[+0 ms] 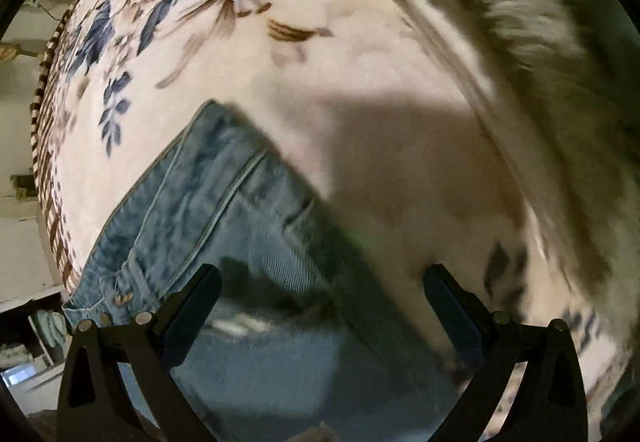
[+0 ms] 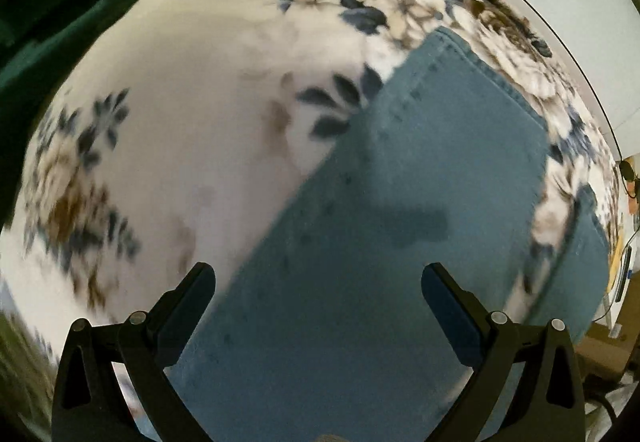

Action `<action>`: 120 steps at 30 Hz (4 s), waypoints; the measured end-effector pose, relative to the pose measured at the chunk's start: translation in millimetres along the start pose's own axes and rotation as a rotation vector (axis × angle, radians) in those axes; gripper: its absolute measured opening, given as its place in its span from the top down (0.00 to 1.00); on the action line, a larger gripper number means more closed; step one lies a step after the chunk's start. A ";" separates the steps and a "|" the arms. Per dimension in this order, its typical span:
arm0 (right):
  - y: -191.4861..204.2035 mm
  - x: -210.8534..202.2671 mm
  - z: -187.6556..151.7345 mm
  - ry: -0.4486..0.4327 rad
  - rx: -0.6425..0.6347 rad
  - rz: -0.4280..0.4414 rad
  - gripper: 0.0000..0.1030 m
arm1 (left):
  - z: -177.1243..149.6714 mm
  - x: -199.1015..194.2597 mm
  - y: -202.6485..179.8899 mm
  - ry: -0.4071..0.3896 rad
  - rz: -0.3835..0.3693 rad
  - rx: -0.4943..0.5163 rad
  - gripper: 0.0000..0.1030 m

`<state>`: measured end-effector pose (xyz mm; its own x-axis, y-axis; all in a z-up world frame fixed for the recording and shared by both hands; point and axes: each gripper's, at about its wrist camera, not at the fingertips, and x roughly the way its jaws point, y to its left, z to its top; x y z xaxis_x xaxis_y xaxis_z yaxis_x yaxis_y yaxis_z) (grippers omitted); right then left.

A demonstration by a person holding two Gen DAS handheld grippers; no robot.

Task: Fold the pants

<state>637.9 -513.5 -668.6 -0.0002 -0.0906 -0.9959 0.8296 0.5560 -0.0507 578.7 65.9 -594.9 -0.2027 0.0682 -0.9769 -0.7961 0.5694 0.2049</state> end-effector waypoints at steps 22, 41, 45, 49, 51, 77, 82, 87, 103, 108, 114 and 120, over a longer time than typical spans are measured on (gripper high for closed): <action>-33.0 -60.1 -47.7 0.007 -0.013 0.083 0.93 | -90.1 -127.6 117.6 -0.181 -0.466 0.099 0.88; -312.9 -92.2 -167.8 0.067 -0.130 0.218 0.94 | -193.4 -24.4 356.8 -0.142 -0.564 -0.064 0.88; -342.9 -46.3 -185.2 0.103 -0.116 0.239 0.94 | -194.4 25.4 359.0 -0.115 -0.553 -0.092 0.88; -360.5 -14.9 -186.1 0.162 -0.097 0.281 0.84 | -194.3 39.6 358.5 -0.127 -0.533 -0.069 0.84; -374.4 -12.7 -181.7 0.193 -0.088 0.295 0.63 | -198.8 29.7 357.1 -0.149 -0.504 -0.050 0.82; -486.1 -28.0 -81.7 -0.115 0.191 0.409 0.89 | -391.1 -56.2 136.5 -0.309 -0.373 0.706 0.14; -498.9 -42.7 -72.2 -0.230 0.113 0.348 0.97 | -404.6 -43.5 125.5 -0.287 -0.346 0.746 0.15; -518.8 -3.0 -68.9 -0.009 0.196 0.335 0.93 | -406.2 -31.0 124.0 -0.259 -0.324 0.751 0.14; -107.1 -88.2 -245.1 0.283 -0.800 0.548 0.57 | -301.0 -29.6 159.5 -0.319 -0.197 0.605 0.15; 16.3 -53.1 -313.1 0.387 -1.080 0.470 0.57 | -257.7 -23.0 166.1 -0.301 -0.193 0.578 0.15; 64.7 -18.2 -360.5 0.348 -1.334 0.308 0.93 | -226.1 -5.7 170.3 -0.226 -0.213 0.566 0.15; 54.0 -19.5 -300.6 0.266 -1.072 0.280 1.00 | -209.2 -10.4 163.9 -0.225 -0.240 0.594 0.15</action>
<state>514.9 -233.3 -674.5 -0.1143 0.2543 -0.9603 -0.0857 0.9606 0.2646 331.1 -12.8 -538.3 0.1156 0.0159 -0.9932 -0.3432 0.9389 -0.0249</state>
